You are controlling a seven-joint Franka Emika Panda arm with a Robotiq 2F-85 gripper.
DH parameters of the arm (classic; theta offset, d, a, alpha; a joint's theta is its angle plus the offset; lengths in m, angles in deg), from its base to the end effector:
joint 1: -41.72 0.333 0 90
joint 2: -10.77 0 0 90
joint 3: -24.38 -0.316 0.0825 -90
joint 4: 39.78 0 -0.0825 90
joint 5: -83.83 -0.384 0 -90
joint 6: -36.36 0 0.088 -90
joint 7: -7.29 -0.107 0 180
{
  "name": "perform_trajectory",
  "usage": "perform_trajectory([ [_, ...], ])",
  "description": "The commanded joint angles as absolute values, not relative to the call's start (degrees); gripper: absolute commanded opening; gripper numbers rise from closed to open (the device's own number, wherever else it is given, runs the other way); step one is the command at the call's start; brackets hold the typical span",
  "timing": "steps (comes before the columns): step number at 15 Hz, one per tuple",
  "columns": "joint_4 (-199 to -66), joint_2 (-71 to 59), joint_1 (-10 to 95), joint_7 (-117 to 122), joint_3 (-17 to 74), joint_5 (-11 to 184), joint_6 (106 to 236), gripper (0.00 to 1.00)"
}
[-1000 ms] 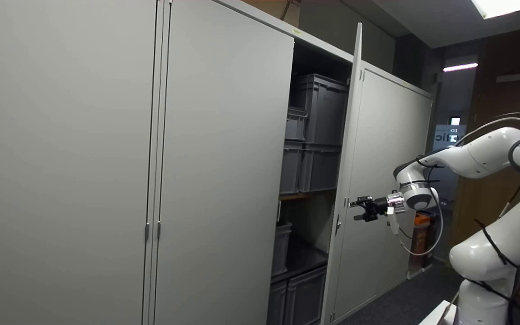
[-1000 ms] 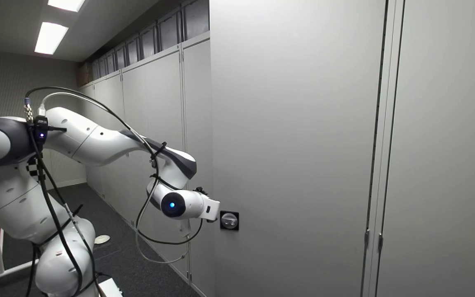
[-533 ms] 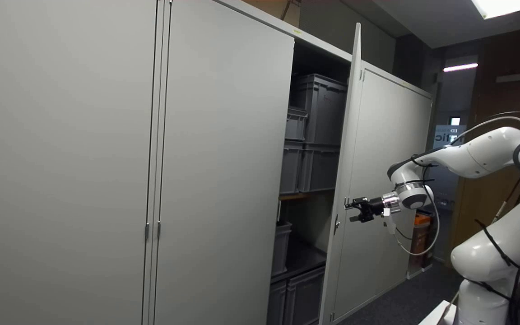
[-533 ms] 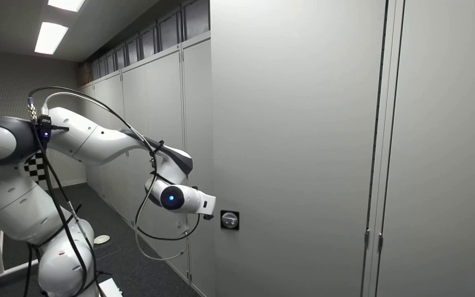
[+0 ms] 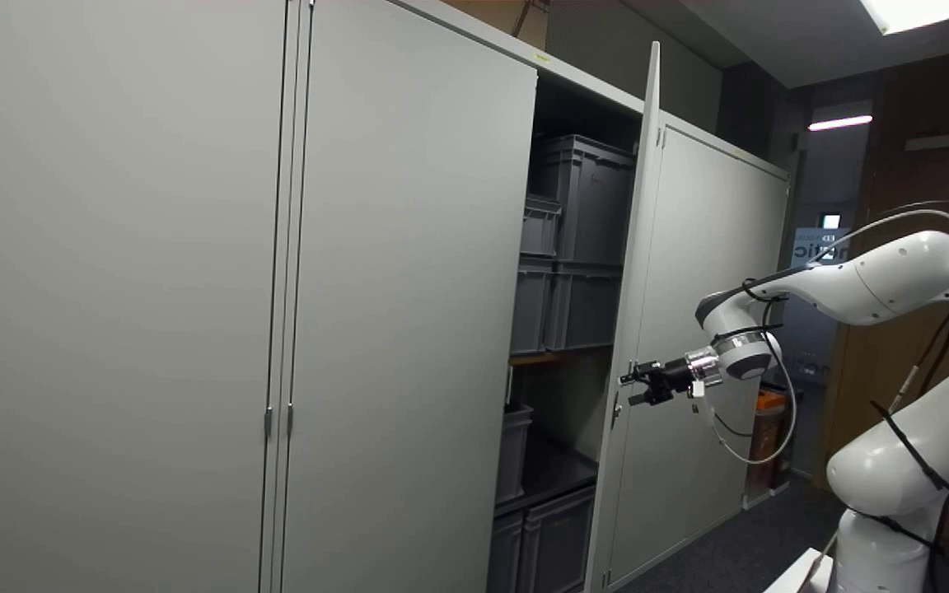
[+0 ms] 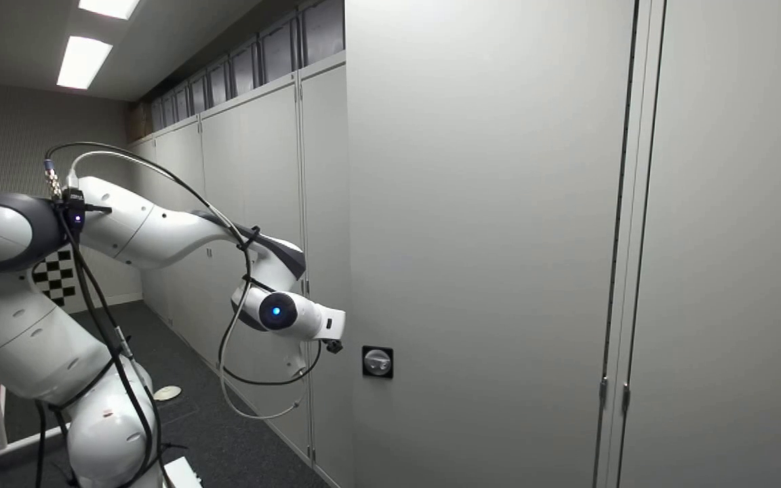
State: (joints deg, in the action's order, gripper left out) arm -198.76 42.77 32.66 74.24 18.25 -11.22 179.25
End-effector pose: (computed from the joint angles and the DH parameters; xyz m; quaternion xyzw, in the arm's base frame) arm 0.3684 -0.0269 0.3952 -0.8538 0.0846 -0.3785 0.3473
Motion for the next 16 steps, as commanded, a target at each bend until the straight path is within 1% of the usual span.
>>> perform_trajectory([
  [1,-198.73,44.65,35.08,71.73,16.21,-10.66,183.02,1.00],
  [9,-198.76,44.93,37.12,69.21,9.24,-11.29,188.42,1.00],
  [16,-197.18,44.20,37.05,59.02,1.77,-6.40,195.68,1.00],
])
